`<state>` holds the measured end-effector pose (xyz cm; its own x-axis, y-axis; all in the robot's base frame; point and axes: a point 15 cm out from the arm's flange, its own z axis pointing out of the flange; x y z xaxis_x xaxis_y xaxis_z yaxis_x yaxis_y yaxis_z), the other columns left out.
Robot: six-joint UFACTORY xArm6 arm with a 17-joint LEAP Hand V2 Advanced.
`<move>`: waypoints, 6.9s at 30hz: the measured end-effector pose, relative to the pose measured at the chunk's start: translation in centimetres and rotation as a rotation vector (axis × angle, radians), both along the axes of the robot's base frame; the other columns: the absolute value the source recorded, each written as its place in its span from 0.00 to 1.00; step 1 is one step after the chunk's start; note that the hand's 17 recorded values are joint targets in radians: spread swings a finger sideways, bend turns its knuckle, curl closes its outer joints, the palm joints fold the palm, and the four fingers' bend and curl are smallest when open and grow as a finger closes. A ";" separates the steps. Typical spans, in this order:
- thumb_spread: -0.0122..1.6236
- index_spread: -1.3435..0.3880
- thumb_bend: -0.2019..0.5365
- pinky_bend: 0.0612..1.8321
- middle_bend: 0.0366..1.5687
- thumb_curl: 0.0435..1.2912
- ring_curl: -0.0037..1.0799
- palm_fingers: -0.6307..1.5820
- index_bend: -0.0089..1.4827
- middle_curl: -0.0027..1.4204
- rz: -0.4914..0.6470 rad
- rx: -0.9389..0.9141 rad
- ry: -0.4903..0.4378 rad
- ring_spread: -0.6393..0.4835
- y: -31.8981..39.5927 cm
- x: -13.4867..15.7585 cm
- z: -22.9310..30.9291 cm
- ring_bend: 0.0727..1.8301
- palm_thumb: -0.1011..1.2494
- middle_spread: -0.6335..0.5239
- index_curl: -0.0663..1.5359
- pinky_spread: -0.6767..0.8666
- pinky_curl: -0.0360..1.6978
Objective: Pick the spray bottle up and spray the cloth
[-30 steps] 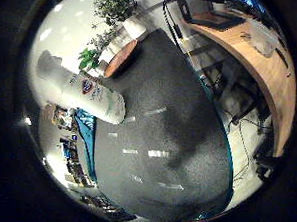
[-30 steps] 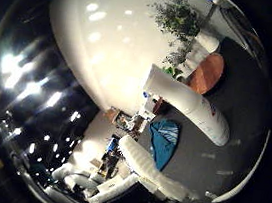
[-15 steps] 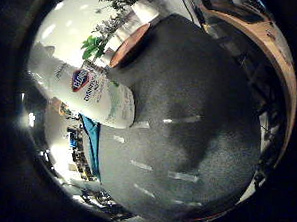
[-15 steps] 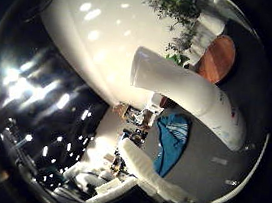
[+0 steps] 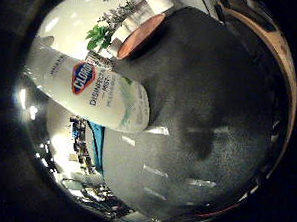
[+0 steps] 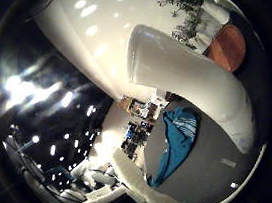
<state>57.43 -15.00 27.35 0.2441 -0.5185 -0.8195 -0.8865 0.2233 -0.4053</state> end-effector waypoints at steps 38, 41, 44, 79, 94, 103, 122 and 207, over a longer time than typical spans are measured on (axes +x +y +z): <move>0.64 0.59 0.25 0.27 0.37 0.20 0.31 0.75 0.17 0.33 0.169 0.107 0.065 0.44 6.9 0.4 -0.2 0.47 0.47 0.45 0.27 0.39 0.09; 0.65 0.58 0.26 0.34 0.41 0.20 0.35 0.81 0.21 0.35 0.167 0.111 0.063 0.42 6.8 0.4 -0.2 0.49 0.50 0.43 0.31 0.29 0.10; 0.67 0.58 0.25 0.44 0.48 0.20 0.38 0.86 0.30 0.39 0.161 0.111 0.063 0.42 6.5 0.4 -0.1 0.53 0.52 0.43 0.36 0.21 0.13; 0.75 0.67 0.26 0.67 0.82 0.35 0.51 0.84 0.77 0.43 0.447 0.183 0.261 0.42 14.2 -6.8 9.2 0.75 0.74 0.47 0.46 0.28 0.39; 0.76 0.67 0.26 0.65 0.83 0.38 0.52 0.83 0.80 0.43 0.628 0.001 0.419 0.42 20.5 -11.8 11.4 0.76 0.75 0.45 0.45 0.28 0.44; 0.73 0.67 0.26 0.64 0.84 0.42 0.53 0.83 0.79 0.43 0.721 -0.089 0.501 0.42 25.5 -14.6 12.9 0.77 0.80 0.45 0.45 0.28 0.47; 0.69 0.66 0.25 0.62 0.85 0.49 0.53 0.83 0.78 0.42 0.785 -0.232 0.670 0.42 30.9 -16.7 10.5 0.77 0.78 0.45 0.47 0.28 0.51; 0.72 0.66 0.26 0.60 0.84 0.53 0.54 0.82 0.77 0.43 0.713 0.149 0.028 0.42 48.5 -12.3 15.6 0.77 0.74 0.45 0.48 0.28 0.57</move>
